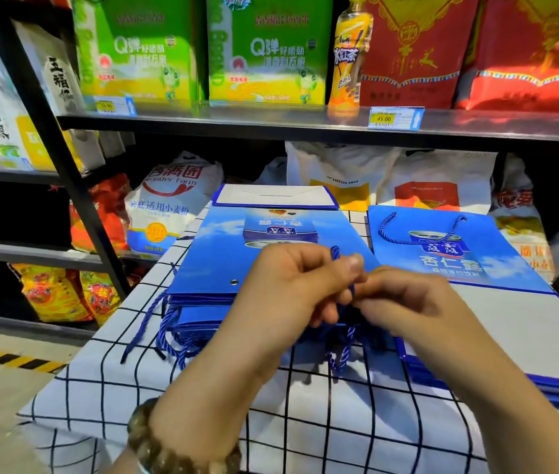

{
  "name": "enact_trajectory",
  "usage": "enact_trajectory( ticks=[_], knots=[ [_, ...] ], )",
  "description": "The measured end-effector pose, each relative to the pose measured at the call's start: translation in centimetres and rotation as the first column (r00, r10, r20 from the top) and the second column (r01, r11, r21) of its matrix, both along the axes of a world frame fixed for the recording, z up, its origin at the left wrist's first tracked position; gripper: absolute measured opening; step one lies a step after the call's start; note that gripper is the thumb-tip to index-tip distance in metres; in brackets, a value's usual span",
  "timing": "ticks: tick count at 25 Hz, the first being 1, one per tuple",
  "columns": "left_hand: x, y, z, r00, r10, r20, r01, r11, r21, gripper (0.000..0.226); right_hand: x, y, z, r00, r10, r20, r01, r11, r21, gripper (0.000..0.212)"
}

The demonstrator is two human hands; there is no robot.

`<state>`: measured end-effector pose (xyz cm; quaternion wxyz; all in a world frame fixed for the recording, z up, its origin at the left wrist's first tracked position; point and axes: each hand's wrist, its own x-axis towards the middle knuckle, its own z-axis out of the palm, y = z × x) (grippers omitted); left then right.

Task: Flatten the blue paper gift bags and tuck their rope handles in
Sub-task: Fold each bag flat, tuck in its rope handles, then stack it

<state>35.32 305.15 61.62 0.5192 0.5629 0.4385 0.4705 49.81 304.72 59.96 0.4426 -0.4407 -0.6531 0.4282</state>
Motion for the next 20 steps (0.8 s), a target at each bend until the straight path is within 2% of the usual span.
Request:
enact_trajectory(
  ticks=[2, 3, 4, 6, 8, 10, 12, 14, 16, 18, 20],
  knots=[
    [-0.2, 0.3, 0.7, 0.952, -0.055, 0.302, 0.106, 0.982, -0.155, 0.019, -0.1, -0.3, -0.6, 0.970, 0.059, 0.237, -0.084, 0.992, 0.097, 0.013],
    [-0.3, 0.5, 1.0, 0.885, -0.055, 0.461, 0.179, 0.956, -0.230, 0.017, -0.2, -0.2, -0.9, 0.949, 0.032, 0.314, -0.084, 0.985, 0.154, 0.009],
    [-0.3, 0.7, 1.3, 0.814, -0.040, 0.579, 0.248, 0.926, -0.285, 0.016, -0.3, -0.2, -0.9, 0.940, 0.018, 0.342, -0.085, 0.979, 0.183, 0.006],
    [-0.4, 1.0, 1.5, 0.751, -0.017, 0.660, 0.293, 0.904, -0.310, 0.013, -0.7, -0.1, -1.1, 0.948, 0.025, 0.316, -0.084, 0.981, 0.174, 0.004],
    [-0.5, 1.2, 1.3, 0.759, -0.010, 0.650, 0.271, 0.914, -0.301, 0.012, -1.1, -0.2, -1.1, 0.945, 0.039, 0.325, -0.106, 0.976, 0.192, 0.005],
    [-0.8, 1.2, 1.1, 0.783, 0.017, 0.622, 0.210, 0.934, -0.289, 0.014, -1.5, -0.2, -0.9, 0.978, 0.070, 0.198, -0.096, 0.988, 0.123, 0.009],
    [-1.2, 1.2, 0.8, 0.823, 0.042, 0.566, 0.137, 0.953, -0.270, 0.016, -1.8, -0.1, -0.6, 0.995, 0.098, 0.031, -0.097, 0.995, -0.021, 0.007],
    [-1.5, 1.2, 0.7, 0.848, 0.049, 0.528, 0.102, 0.962, -0.253, 0.017, -2.3, 0.0, -0.3, 0.990, 0.140, 0.026, -0.138, 0.988, -0.067, 0.004],
    [-2.1, 1.0, 0.6, 0.888, 0.043, 0.458, 0.059, 0.977, -0.206, 0.023, -2.8, 0.3, 0.2, 0.994, 0.104, -0.044, -0.107, 0.992, -0.064, 0.014],
    [-3.0, 0.7, 0.2, 0.974, 0.020, 0.227, 0.003, 0.995, -0.099, 0.027, -2.9, 0.8, 1.2, 0.974, 0.002, -0.224, -0.015, 0.998, -0.058, 0.015],
    [-3.8, 0.0, -0.1, 0.997, -0.055, -0.055, 0.053, 0.998, -0.043, 0.024, -2.6, 1.5, 2.3, 0.925, -0.063, -0.375, 0.048, 0.998, -0.048, 0.011]
  ],
)
